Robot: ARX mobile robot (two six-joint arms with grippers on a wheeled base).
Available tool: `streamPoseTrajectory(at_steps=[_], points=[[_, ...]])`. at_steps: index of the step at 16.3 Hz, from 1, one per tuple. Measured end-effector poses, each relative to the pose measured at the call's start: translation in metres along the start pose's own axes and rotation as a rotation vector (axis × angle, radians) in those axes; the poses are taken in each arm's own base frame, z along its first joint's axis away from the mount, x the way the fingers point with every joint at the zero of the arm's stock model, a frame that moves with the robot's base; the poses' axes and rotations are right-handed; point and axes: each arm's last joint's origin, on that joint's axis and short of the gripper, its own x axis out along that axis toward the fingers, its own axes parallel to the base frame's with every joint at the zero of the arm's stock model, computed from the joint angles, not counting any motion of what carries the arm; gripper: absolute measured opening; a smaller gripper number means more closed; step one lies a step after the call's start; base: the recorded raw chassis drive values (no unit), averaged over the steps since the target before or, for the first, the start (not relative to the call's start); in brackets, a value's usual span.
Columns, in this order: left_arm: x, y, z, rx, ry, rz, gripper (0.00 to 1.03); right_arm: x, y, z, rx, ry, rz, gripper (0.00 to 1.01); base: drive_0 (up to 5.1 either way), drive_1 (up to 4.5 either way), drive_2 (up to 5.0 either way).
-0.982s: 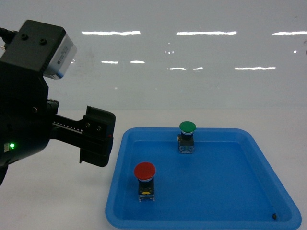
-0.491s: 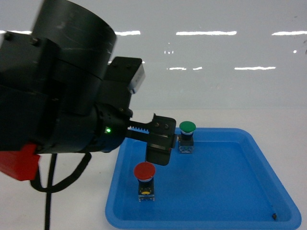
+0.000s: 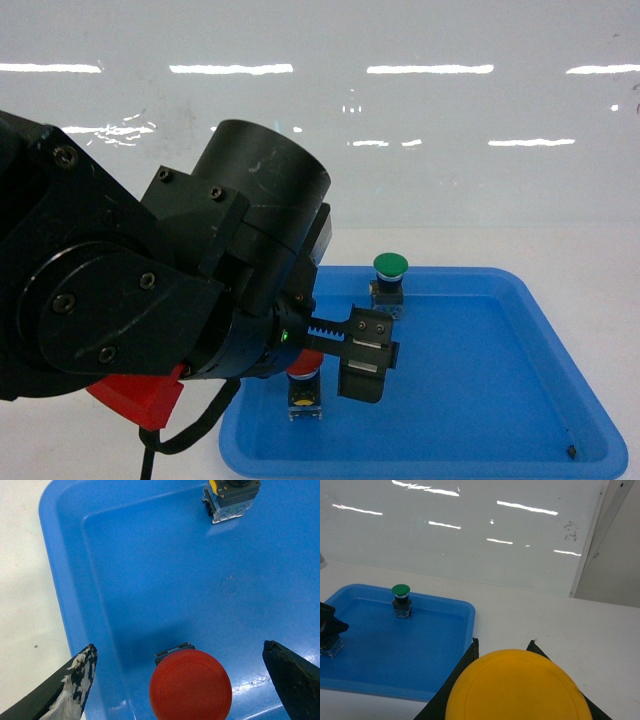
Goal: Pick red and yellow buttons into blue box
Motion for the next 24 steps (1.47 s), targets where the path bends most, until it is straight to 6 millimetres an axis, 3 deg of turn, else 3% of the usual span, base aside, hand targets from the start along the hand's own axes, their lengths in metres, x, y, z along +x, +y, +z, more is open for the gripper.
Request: streamPoseTrajectory(at_steps=[3, 7, 9, 11, 12, 13, 16, 18, 21, 23, 24], points=[[0.019, -0.003, -0.018, -0.050, 0.047, -0.027, 0.98, 0.000, 0.000, 0.000, 0.000, 0.000, 0.000, 0.25, 0.0, 0.00, 0.0], [0.028, -0.004, -0.021, -0.092, 0.026, -0.053, 0.97, 0.000, 0.000, 0.000, 0.000, 0.000, 0.000, 0.25, 0.0, 0.00, 0.0], [0.039, -0.003, -0.039, -0.105, 0.059, -0.059, 0.70, 0.000, 0.000, 0.000, 0.000, 0.000, 0.000, 0.25, 0.0, 0.00, 0.0], [0.039, -0.002, -0.040, -0.117, 0.018, -0.072, 0.41, 0.000, 0.000, 0.000, 0.000, 0.000, 0.000, 0.25, 0.0, 0.00, 0.0], [0.039, -0.002, -0.039, -0.118, 0.002, -0.071, 0.32, 0.000, 0.000, 0.000, 0.000, 0.000, 0.000, 0.25, 0.0, 0.00, 0.0], [0.039, -0.001, -0.038, -0.118, -0.015, -0.062, 0.26, 0.000, 0.000, 0.000, 0.000, 0.000, 0.000, 0.25, 0.0, 0.00, 0.0], [0.036, 0.004, -0.044, -0.104, -0.031, -0.034, 0.25, 0.000, 0.000, 0.000, 0.000, 0.000, 0.000, 0.25, 0.0, 0.00, 0.0], [0.022, 0.015, -0.044, -0.097, -0.060, -0.004, 0.25, 0.000, 0.000, 0.000, 0.000, 0.000, 0.000, 0.25, 0.0, 0.00, 0.0], [-0.010, 0.033, -0.025, -0.101, -0.219, 0.020, 0.25, 0.000, 0.000, 0.000, 0.000, 0.000, 0.000, 0.25, 0.0, 0.00, 0.0], [-0.040, 0.045, -0.013, -0.106, -0.354, 0.023, 0.25, 0.000, 0.000, 0.000, 0.000, 0.000, 0.000, 0.25, 0.0, 0.00, 0.0], [-0.065, 0.056, -0.011, -0.119, -0.430, 0.049, 0.25, 0.000, 0.000, 0.000, 0.000, 0.000, 0.000, 0.25, 0.0, 0.00, 0.0]])
